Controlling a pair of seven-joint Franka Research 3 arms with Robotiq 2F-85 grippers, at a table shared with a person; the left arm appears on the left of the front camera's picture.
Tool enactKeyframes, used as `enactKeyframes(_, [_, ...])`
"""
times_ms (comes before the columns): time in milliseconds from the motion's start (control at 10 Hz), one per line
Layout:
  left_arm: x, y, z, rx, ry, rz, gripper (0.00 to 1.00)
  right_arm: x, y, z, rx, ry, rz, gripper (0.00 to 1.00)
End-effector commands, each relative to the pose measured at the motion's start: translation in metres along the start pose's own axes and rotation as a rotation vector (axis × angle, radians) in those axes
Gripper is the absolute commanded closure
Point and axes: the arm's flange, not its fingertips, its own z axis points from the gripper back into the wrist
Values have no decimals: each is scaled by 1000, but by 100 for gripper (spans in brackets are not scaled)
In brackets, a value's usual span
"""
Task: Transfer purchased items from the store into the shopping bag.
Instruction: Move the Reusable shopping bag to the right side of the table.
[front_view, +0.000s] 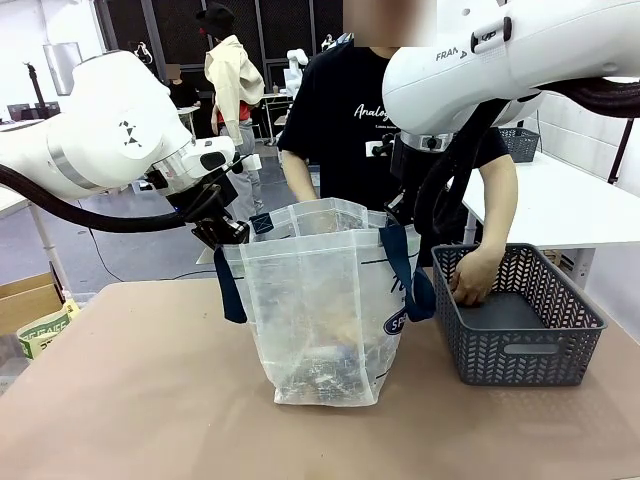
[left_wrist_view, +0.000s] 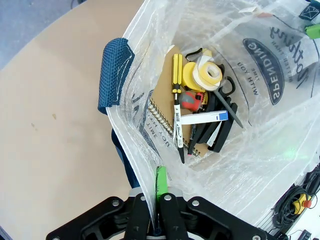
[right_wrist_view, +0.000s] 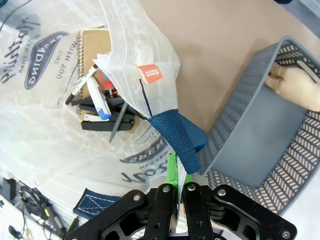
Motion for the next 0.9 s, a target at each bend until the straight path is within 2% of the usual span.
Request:
enactKeyframes(0, [-1, 1, 0, 2, -1, 9, 100, 0, -1, 0, -1, -1, 1, 100])
enactKeyframes(800, [-1, 1, 0, 2, -1, 9, 100, 0, -1, 0, -1, -1, 1, 100])
